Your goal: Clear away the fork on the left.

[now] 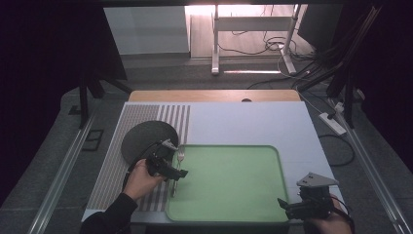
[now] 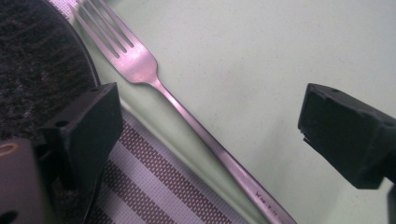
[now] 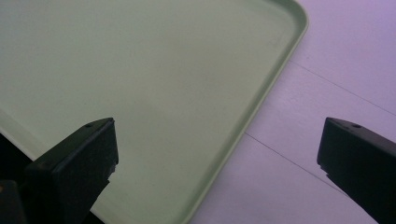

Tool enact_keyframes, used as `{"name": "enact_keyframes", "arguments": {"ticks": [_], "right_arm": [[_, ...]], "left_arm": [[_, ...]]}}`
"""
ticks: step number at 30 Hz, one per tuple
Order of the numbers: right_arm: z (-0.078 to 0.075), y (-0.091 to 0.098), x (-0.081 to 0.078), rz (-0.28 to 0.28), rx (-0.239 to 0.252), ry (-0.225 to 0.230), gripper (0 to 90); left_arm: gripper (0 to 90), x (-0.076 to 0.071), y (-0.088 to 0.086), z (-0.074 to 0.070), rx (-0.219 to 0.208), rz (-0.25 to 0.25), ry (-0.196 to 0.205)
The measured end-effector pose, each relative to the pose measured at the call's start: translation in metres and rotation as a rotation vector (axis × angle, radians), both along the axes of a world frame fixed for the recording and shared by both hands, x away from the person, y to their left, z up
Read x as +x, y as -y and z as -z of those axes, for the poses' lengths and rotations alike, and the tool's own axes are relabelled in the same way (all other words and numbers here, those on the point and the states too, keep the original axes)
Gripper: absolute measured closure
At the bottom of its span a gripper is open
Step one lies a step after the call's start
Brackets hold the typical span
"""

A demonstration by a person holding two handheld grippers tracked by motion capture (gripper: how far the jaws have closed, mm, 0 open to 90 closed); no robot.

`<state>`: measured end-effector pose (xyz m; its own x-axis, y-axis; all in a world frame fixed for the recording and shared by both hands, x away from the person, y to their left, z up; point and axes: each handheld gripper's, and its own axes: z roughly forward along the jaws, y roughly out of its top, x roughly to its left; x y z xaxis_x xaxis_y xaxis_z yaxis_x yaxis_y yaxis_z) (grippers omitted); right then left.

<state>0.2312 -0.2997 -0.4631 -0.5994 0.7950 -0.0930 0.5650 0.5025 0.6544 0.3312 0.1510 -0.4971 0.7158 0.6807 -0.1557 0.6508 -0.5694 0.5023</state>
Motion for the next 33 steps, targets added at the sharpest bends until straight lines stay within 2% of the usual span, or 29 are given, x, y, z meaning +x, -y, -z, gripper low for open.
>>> {"name": "enact_keyframes", "arguments": {"ticks": [7,13,20,25,33], "right_arm": [[0.0,0.0,0.0,0.002,-0.001,0.0,0.0],[0.0,0.0,0.0,0.002,0.0,0.001,0.0],[0.0,0.0,0.0,0.0,0.0,0.0,0.0],[0.0,0.0,0.0,0.001,0.001,-0.001,0.0],[-0.001,0.005,0.001,0.04,0.041,-0.003,0.0]], "left_arm": [[1.2,-0.006,-0.006,-0.002,-0.023,0.014,0.035],[0.0,-0.01,-0.012,-0.002,-0.041,0.005,0.06],[0.0,-0.017,-0.023,-0.002,-0.051,-0.016,0.056],[0.0,-0.022,-0.033,-0.003,-0.092,-0.033,0.059],[0.0,-0.031,-0.042,-0.008,-0.135,-0.05,0.107]]}}
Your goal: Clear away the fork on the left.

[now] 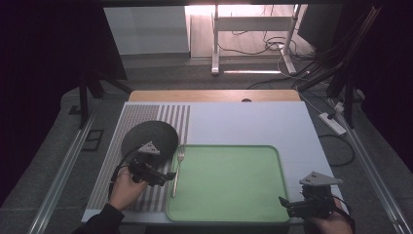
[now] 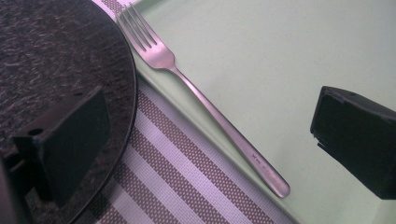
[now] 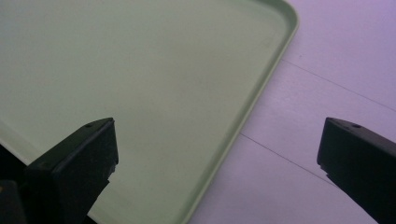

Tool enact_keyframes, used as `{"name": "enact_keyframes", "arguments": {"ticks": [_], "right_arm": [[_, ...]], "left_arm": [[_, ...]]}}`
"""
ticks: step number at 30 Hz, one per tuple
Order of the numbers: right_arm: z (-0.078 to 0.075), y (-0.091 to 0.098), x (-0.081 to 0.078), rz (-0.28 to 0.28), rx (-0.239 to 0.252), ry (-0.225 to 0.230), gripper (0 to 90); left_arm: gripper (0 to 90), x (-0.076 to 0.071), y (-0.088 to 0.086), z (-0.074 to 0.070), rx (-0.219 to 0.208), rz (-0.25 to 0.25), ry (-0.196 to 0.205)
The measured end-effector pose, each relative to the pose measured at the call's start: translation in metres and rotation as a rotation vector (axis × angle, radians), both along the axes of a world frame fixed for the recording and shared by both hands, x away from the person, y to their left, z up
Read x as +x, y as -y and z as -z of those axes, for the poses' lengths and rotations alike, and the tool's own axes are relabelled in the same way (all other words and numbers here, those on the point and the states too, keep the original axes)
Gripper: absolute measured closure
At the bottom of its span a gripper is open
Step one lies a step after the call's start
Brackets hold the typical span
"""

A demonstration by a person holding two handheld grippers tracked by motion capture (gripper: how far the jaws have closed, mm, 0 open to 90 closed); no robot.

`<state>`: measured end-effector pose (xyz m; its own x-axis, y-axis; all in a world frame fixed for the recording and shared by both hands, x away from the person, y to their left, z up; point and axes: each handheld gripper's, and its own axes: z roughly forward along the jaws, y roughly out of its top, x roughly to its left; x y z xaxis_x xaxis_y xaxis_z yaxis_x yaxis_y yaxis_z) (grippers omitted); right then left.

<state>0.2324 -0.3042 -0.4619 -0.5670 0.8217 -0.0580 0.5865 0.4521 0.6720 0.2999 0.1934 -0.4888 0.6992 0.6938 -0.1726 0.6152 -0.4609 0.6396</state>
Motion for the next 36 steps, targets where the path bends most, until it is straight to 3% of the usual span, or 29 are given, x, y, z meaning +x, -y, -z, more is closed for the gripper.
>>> {"name": "enact_keyframes", "arguments": {"ticks": [5,24,36], "right_arm": [[-0.001,0.003,0.001,0.026,0.02,0.001,0.0],[0.0,0.0,0.0,0.014,0.006,-0.002,0.0],[0.0,0.0,0.0,0.015,0.002,-0.001,0.0]], "left_arm": [[0.0,-0.006,-0.004,-0.001,0.003,-0.006,0.004],[0.0,-0.035,-0.035,0.002,-0.041,-0.084,-0.016],[0.0,-0.048,-0.054,0.005,-0.045,-0.14,-0.023]]}}
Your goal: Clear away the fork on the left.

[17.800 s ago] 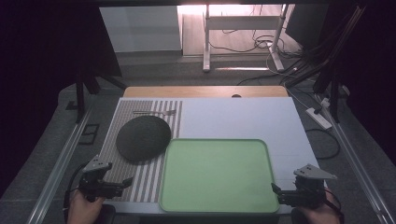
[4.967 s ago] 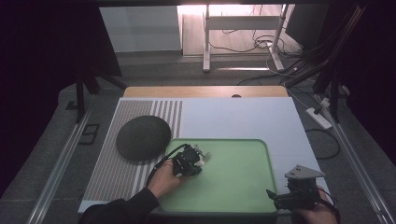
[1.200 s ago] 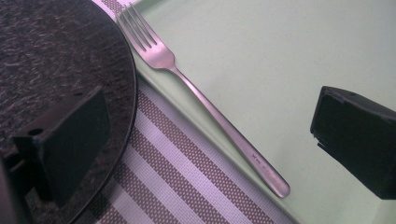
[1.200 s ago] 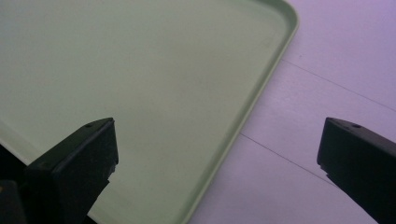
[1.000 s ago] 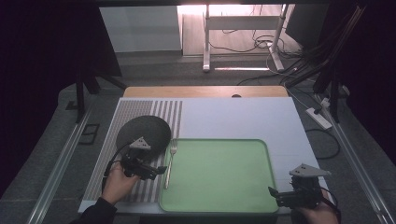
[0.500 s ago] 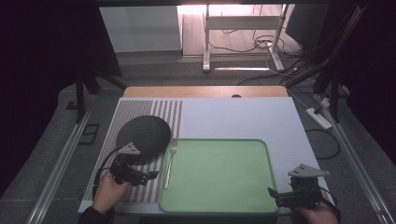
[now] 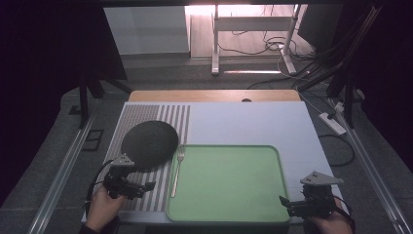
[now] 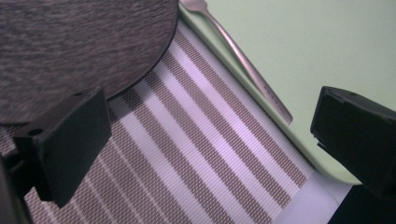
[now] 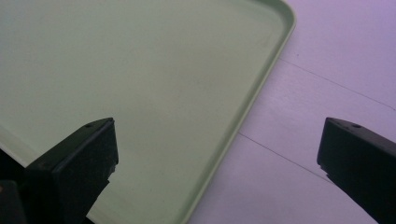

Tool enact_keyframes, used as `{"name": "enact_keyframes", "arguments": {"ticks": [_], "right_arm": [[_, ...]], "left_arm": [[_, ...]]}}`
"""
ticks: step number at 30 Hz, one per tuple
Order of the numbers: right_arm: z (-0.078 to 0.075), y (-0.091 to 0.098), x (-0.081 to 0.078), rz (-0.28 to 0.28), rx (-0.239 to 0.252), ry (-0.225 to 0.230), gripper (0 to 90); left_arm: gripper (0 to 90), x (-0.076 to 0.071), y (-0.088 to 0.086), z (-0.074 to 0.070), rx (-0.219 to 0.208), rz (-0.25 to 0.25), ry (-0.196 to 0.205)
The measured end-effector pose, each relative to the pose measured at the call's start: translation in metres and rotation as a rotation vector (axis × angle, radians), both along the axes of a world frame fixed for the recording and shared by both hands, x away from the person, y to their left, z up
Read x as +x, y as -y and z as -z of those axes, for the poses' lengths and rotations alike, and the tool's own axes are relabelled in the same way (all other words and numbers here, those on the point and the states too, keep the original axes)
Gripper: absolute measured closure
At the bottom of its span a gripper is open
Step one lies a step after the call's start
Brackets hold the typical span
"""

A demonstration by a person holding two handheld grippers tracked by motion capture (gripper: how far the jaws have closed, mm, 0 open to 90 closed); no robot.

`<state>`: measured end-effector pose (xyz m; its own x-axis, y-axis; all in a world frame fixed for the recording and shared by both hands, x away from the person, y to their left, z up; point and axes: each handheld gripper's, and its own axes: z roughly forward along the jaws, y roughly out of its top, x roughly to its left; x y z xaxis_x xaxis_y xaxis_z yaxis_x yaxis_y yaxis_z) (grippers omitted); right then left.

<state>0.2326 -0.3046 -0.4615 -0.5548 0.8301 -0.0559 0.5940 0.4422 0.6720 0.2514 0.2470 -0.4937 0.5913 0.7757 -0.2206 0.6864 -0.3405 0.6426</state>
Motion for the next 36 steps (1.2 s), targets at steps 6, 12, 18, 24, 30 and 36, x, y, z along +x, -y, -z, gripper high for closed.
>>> {"name": "enact_keyframes", "arguments": {"ticks": [6,12,18,24,30,36], "right_arm": [[0.0,0.0,0.0,0.0,0.0,-0.001,0.0],[0.0,0.0,0.0,0.0,-0.001,-0.001,0.0],[0.0,0.0,0.0,0.003,0.0,-0.003,0.0],[0.001,-0.001,0.0,0.002,-0.003,-0.004,0.0],[0.001,-0.001,0.0,0.001,-0.006,-0.004,0.0],[0.001,-0.002,0.0,0.0,-0.01,-0.006,0.0]], "left_arm": [[0.0,-0.008,-0.009,0.0,-0.008,-0.027,0.0],[0.0,-0.016,-0.014,-0.002,0.003,-0.06,0.019],[0.0,-0.022,-0.019,-0.004,0.011,-0.081,0.029],[0.0,-0.027,-0.024,-0.005,0.005,-0.097,0.034],[0.0,-0.033,-0.027,-0.005,0.019,-0.094,0.032],[0.0,-0.036,-0.027,-0.005,0.04,-0.084,0.021]]}}
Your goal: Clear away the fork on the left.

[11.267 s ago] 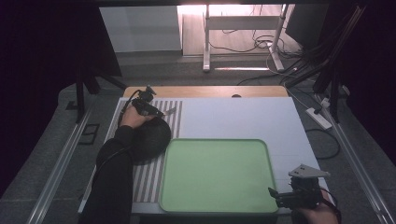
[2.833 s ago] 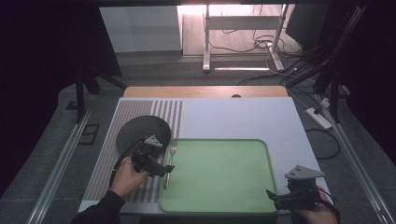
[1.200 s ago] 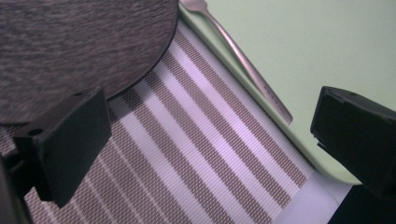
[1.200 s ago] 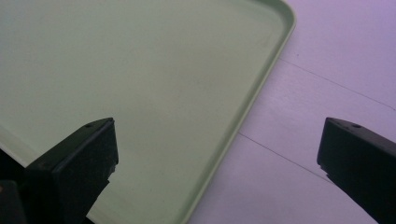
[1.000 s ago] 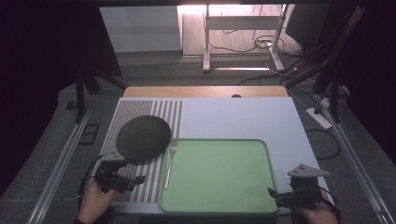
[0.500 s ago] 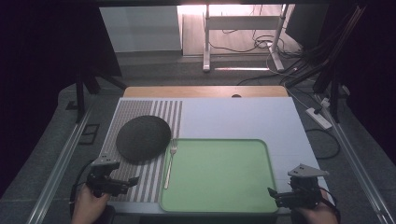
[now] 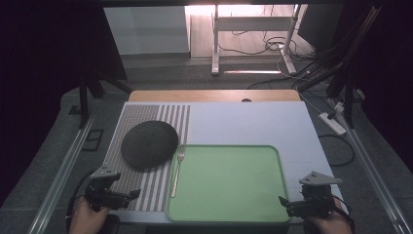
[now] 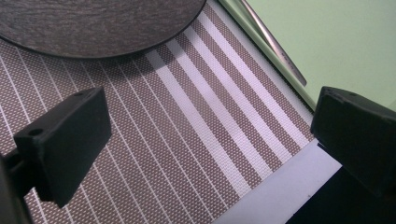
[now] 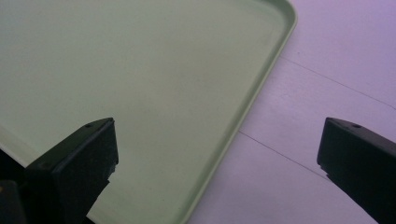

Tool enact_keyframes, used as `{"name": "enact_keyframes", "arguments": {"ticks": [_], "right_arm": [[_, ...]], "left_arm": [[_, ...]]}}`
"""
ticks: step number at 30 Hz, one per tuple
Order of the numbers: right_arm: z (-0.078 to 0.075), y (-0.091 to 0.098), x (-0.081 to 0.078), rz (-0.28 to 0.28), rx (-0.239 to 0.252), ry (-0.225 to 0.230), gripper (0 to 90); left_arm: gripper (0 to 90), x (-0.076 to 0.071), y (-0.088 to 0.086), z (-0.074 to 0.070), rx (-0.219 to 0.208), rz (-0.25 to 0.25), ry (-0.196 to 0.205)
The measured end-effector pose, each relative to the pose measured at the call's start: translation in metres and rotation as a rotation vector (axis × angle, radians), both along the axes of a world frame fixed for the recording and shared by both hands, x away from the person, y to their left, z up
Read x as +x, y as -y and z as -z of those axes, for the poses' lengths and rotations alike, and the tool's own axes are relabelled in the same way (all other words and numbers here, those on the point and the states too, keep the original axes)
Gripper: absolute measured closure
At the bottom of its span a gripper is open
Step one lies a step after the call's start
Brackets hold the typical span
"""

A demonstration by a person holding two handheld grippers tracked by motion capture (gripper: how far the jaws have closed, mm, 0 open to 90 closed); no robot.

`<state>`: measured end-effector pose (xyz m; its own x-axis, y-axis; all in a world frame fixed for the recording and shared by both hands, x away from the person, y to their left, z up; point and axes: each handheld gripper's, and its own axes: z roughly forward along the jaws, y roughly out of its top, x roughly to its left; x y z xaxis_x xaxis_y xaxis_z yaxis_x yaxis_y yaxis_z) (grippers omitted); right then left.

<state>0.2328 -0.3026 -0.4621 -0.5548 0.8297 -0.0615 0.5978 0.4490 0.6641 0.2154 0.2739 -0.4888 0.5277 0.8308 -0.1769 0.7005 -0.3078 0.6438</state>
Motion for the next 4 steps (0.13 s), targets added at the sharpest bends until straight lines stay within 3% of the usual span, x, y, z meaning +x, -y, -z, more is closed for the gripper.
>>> {"name": "enact_keyframes", "arguments": {"ticks": [4], "right_arm": [[0.0002,0.0,0.0,-0.002,-0.002,0.0,0.0]], "left_arm": [[0.0,0.0018,0.0002,0.0002,-0.004,0.0,-0.01]]}}
